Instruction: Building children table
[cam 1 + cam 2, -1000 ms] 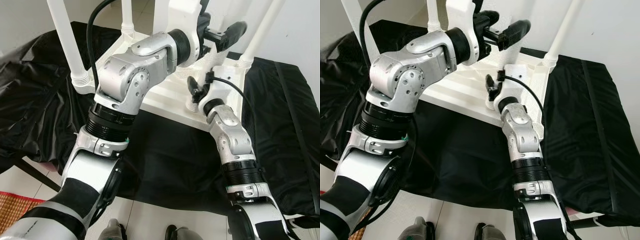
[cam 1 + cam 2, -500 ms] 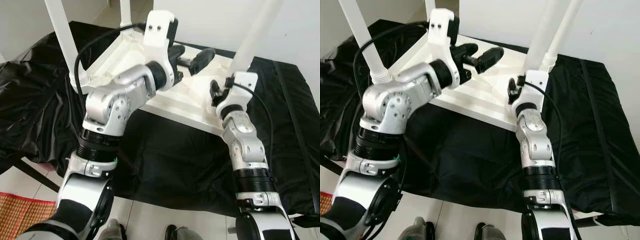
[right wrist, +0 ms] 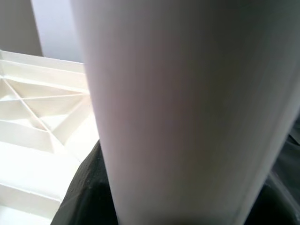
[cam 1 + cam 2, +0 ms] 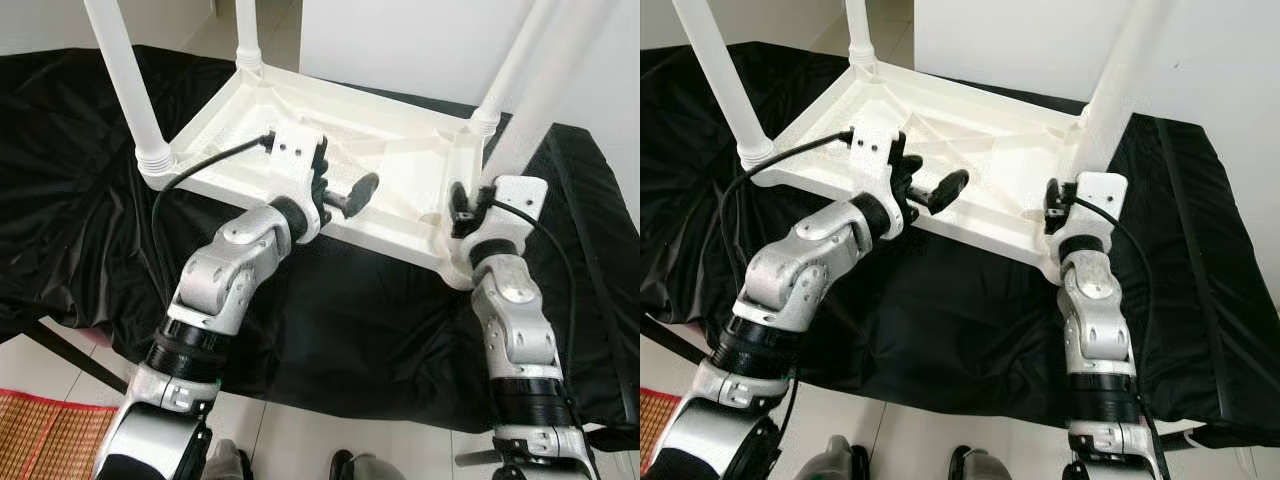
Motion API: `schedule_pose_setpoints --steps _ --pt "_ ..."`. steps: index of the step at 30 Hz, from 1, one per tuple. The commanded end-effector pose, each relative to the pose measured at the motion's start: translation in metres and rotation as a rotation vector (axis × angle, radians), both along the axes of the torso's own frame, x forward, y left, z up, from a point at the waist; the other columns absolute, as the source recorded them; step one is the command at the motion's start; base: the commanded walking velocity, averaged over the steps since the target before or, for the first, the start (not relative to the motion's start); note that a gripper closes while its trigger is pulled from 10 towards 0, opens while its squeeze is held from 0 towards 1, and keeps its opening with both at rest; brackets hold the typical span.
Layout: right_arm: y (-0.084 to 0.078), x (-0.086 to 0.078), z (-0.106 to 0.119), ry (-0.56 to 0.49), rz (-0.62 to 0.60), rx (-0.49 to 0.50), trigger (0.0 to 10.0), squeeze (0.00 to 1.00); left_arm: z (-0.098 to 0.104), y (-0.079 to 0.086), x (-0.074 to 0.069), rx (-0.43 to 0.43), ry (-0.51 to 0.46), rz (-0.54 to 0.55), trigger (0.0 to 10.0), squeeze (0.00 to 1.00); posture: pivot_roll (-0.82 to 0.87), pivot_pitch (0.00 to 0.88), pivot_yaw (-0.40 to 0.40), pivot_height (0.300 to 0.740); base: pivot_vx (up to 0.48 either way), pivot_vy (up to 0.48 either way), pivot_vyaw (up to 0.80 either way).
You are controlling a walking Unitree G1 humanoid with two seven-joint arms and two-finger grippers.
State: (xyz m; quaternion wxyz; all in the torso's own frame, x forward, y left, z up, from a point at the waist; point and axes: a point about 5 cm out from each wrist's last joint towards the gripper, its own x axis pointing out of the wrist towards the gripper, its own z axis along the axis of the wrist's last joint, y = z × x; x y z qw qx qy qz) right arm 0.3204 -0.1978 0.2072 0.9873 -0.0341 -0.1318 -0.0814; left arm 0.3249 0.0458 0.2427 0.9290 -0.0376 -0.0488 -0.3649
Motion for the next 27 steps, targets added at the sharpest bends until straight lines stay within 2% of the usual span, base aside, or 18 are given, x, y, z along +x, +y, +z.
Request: schedule_pose_setpoints --steps 1,3,6,12,27 --pt "-0.007 -0.006 0.002 -0.026 -0.033 -0.002 10.0 0.0 -0.008 -0.002 -0.001 0.021 0.005 0.003 10.0 0.0 0.02 0.111 -0.036 0.74 0.0 0.0 0.0" --pt "-0.008 -0.008 0.0 -0.022 -0.044 -0.002 10.0 0.0 -0.011 -0.004 -0.003 0.026 0.002 -0.014 10.0 0.0 0.02 0.111 -0.036 0.74 0.0 0.0 0.0" --pt "-0.006 -0.013 -0.011 0.007 -0.036 0.003 10.0 0.0 -0.017 -0.009 -0.013 0.039 -0.029 -0.101 10.0 0.0 0.02 0.116 -0.029 0.74 0.0 0.0 0.0" --pt "-0.004 -0.013 -0.021 0.033 -0.018 0.007 10.0 0.0 -0.023 -0.014 -0.025 0.089 -0.083 -0.165 10.0 0.0 0.02 0.127 -0.026 0.74 0.0 0.0 0.0" --pt "-0.011 -0.005 -0.036 0.085 -0.009 0.002 10.0 0.0 -0.025 -0.016 -0.031 0.1 -0.094 -0.192 10.0 0.0 0.02 0.141 -0.025 0.74 0.0 0.0 0.0"
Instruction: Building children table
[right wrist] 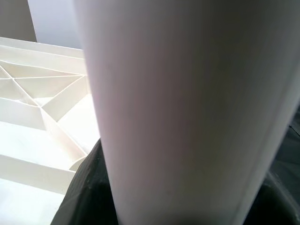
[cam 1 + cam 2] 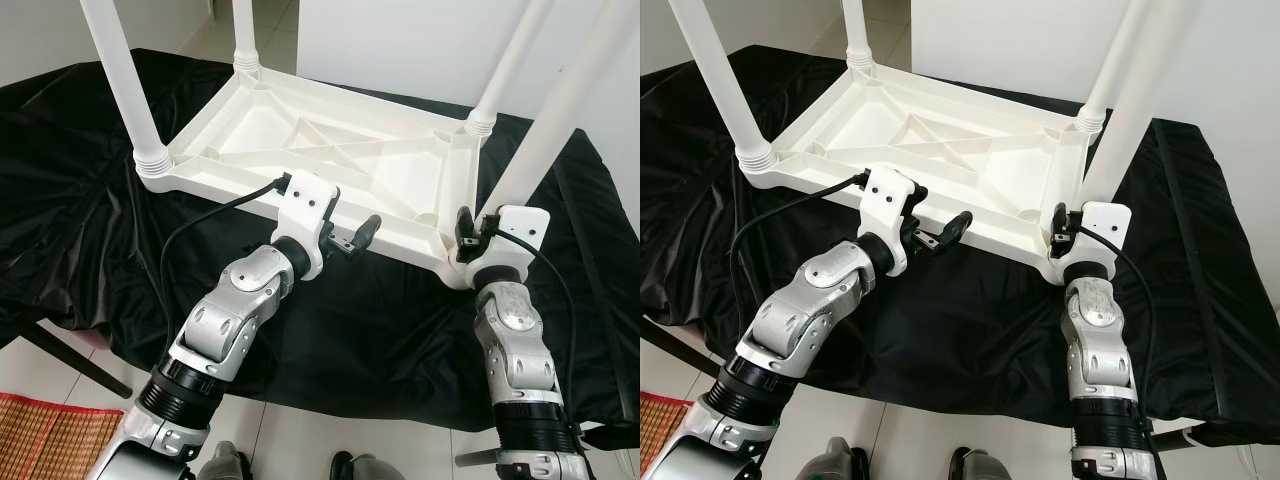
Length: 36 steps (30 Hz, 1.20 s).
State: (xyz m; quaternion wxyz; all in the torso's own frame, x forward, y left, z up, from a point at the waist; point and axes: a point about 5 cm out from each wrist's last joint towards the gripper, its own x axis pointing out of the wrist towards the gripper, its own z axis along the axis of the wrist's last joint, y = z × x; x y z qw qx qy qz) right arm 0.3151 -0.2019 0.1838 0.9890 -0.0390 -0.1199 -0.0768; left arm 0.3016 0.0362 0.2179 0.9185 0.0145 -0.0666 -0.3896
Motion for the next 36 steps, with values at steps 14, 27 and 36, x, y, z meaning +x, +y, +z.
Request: schedule_pose_setpoints --steps 14,27,36 --pt "-0.002 -0.006 -0.025 0.107 0.108 -0.018 10.0 0.0 0.003 -0.007 -0.015 0.027 -0.027 -0.18 10.0 0.0 0.02 0.156 -0.013 0.74 0.0 0.0 0.0" --pt "-0.021 -0.004 -0.033 0.136 -0.021 0.222 10.0 0.0 0.007 -0.008 -0.017 0.024 -0.034 -0.187 10.0 0.0 0.02 0.161 -0.005 0.74 0.0 0.0 0.0" --pt "-0.019 -0.003 -0.036 0.151 -0.009 0.203 10.0 0.0 0.009 -0.007 -0.017 0.018 -0.036 -0.185 10.0 0.0 0.03 0.156 -0.006 0.74 0.0 0.0 0.0"
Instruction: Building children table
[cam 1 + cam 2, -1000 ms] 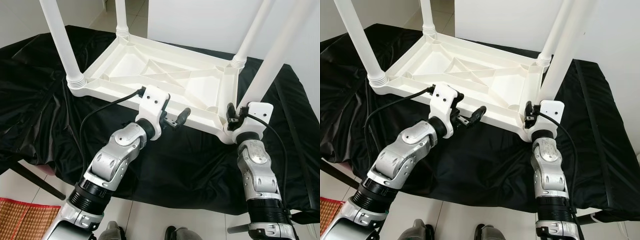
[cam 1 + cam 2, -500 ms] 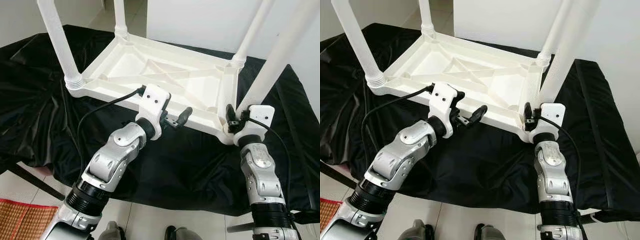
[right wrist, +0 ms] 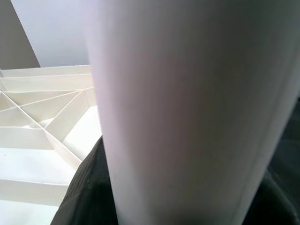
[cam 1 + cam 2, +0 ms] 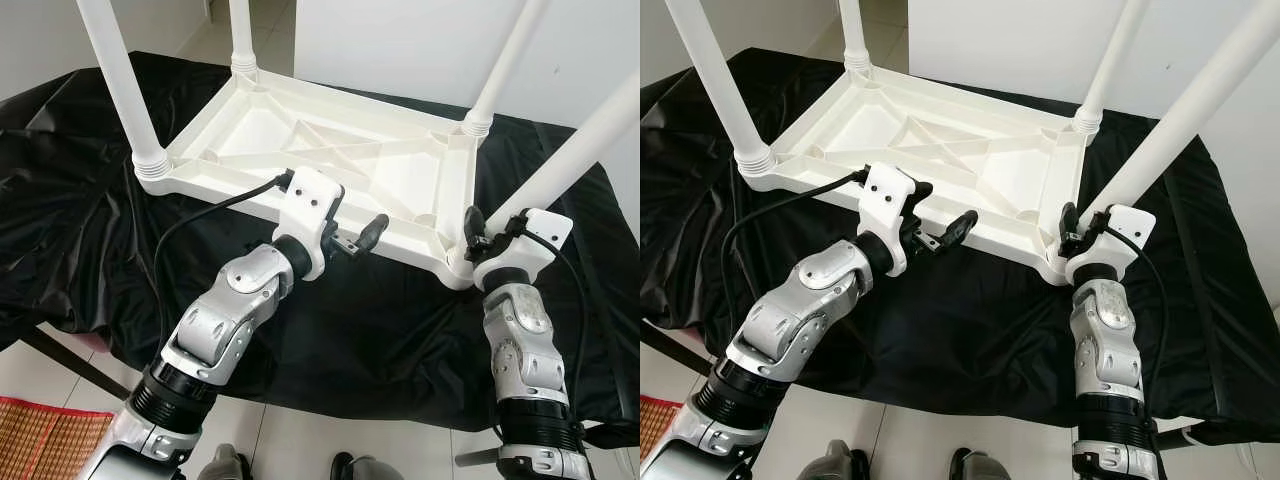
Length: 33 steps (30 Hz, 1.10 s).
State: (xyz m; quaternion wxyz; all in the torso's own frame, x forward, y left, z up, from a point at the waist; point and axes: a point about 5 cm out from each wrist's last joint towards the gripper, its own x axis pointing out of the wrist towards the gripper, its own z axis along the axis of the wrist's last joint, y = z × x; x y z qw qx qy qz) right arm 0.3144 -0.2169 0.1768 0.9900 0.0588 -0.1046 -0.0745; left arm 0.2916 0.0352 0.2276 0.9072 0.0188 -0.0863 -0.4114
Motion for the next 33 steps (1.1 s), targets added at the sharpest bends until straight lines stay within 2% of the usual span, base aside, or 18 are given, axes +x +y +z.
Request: schedule_pose_setpoints --steps 1,6,14,18,26,28,29,30,33 --pt "-0.004 -0.002 -0.029 0.138 -0.023 0.005 10.0 0.0 -0.001 -0.006 -0.007 0.024 0.003 -0.135 10.0 0.0 0.03 0.156 -0.006 0.74 0.0 0.0 0.0" --pt "0.007 0.009 -0.03 0.205 0.026 -0.081 10.0 0.0 0.001 -0.006 -0.007 0.013 0.006 -0.135 10.0 0.0 0.02 0.149 -0.006 0.74 0.0 0.0 0.0" --pt "0.016 0.013 -0.03 0.216 0.084 -0.131 10.0 0.0 0.002 -0.006 -0.008 0.006 0.003 -0.131 10.0 0.0 0.03 0.146 -0.014 0.74 0.0 0.0 0.0" --pt "0.021 0.009 -0.035 0.221 0.105 -0.139 10.0 0.0 0.003 -0.005 -0.008 0.003 0.001 -0.126 10.0 0.0 0.03 0.145 -0.02 0.74 0.0 0.0 0.0" --pt "0.018 0.0 -0.048 0.242 0.098 -0.113 10.0 0.0 0.004 -0.004 -0.008 -0.001 0.002 -0.125 10.0 0.0 0.02 0.152 -0.017 0.74 0.0 0.0 0.0" --pt "0.018 0.0 -0.043 0.225 0.094 -0.21 10.0 0.0 0.004 -0.005 -0.008 -0.004 0.003 -0.126 10.0 0.0 0.02 0.152 -0.017 0.74 0.0 0.0 0.0" --pt "0.018 0.0 -0.043 0.225 0.094 -0.21 10.0 0.0 0.004 -0.005 -0.008 -0.004 0.003 -0.126 10.0 0.0 0.02 0.152 -0.017 0.74 0.0 0.0 0.0" --pt "0.02 0.001 -0.038 0.2 0.107 -0.279 10.0 0.0 0.004 -0.005 -0.008 -0.006 0.005 -0.128 10.0 0.0 0.02 0.152 -0.017 0.74 0.0 0.0 0.0" --pt "0.025 0.002 -0.032 0.162 0.134 -0.296 10.0 0.0 0.004 -0.006 -0.008 -0.005 0.005 -0.13 10.0 0.0 0.01 0.16 -0.011 0.74 0.0 0.0 0.0"
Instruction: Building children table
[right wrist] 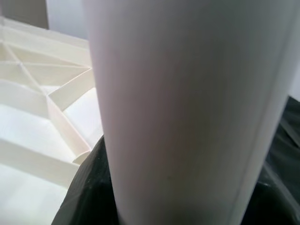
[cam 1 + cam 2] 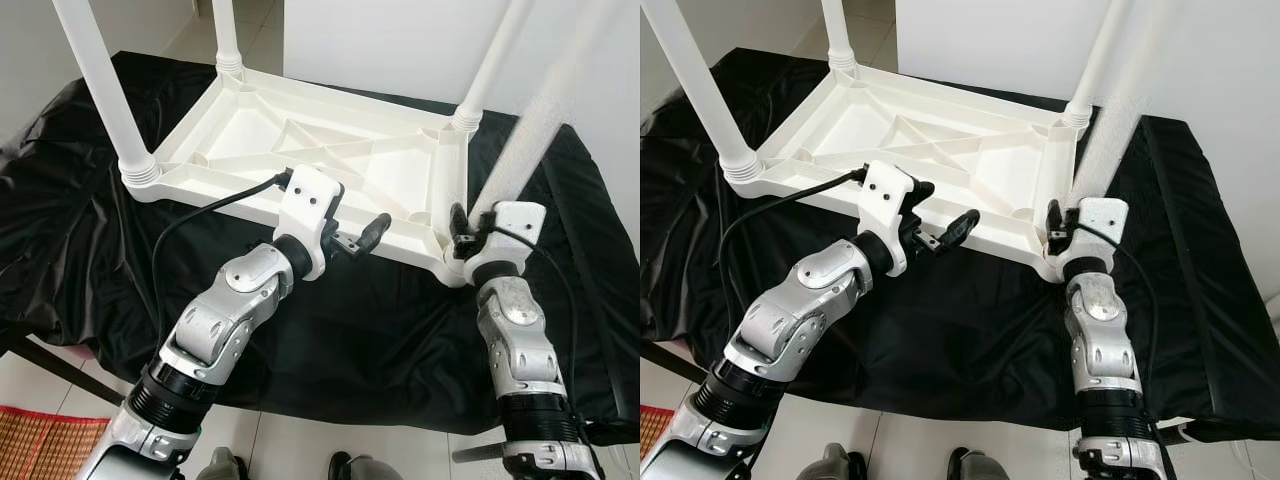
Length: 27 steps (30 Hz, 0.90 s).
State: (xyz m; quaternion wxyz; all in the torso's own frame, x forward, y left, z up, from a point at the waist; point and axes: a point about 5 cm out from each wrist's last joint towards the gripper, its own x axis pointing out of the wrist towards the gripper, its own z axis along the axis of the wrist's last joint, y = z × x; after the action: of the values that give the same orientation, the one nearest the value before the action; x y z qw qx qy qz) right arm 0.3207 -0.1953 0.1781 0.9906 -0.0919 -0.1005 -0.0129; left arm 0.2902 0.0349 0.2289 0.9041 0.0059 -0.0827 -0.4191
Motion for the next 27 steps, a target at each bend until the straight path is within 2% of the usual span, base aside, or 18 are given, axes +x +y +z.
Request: schedule_pose_setpoints --steps 1,4,5,8,12,19,23,27 --pt "0.004 -0.005 -0.033 0.143 0.02 0.009 10.0 0.0 0.003 -0.005 -0.006 0.013 -0.013 -0.111 10.0 0.0 0.01 0.16 -0.011 0.74 0.0 0.0 0.0" --pt "0.002 -0.005 -0.034 0.147 0.001 0.06 10.0 0.0 0.003 -0.005 -0.007 0.012 -0.013 -0.109 10.0 0.0 0.01 0.16 -0.011 0.74 0.0 0.0 0.0" --pt "-0.002 -0.006 -0.036 0.156 -0.024 0.111 10.0 0.0 0.003 -0.005 -0.007 0.01 -0.013 -0.105 10.0 0.0 0.02 0.168 -0.015 0.74 0.0 0.0 0.0" --pt "-0.003 -0.006 -0.037 0.16 -0.033 0.125 10.0 0.0 0.003 -0.004 -0.007 0.01 -0.012 -0.103 10.0 0.0 0.02 0.168 -0.015 0.74 0.0 0.0 0.0" --pt "-0.019 -0.008 -0.044 0.178 -0.146 0.297 10.0 0.0 0.004 -0.004 -0.007 0.01 -0.014 -0.1 10.0 0.0 0.02 0.168 -0.015 0.74 0.0 0.0 0.0" --pt "-0.019 -0.009 -0.045 0.177 -0.154 0.302 10.0 0.0 0.005 -0.004 -0.006 0.011 -0.019 -0.102 10.0 0.0 0.02 0.168 -0.011 0.74 0.0 0.0 0.0" --pt "-0.015 -0.01 -0.046 0.176 -0.139 0.265 10.0 0.0 0.005 -0.004 -0.006 0.012 -0.018 -0.102 10.0 0.0 0.02 0.168 -0.011 0.74 0.0 0.0 0.0" --pt "-0.004 -0.012 -0.043 0.159 -0.115 0.211 10.0 0.0 0.005 -0.003 -0.007 0.014 -0.017 -0.1 10.0 0.0 0.02 0.174 -0.012 0.74 0.0 0.0 0.0"
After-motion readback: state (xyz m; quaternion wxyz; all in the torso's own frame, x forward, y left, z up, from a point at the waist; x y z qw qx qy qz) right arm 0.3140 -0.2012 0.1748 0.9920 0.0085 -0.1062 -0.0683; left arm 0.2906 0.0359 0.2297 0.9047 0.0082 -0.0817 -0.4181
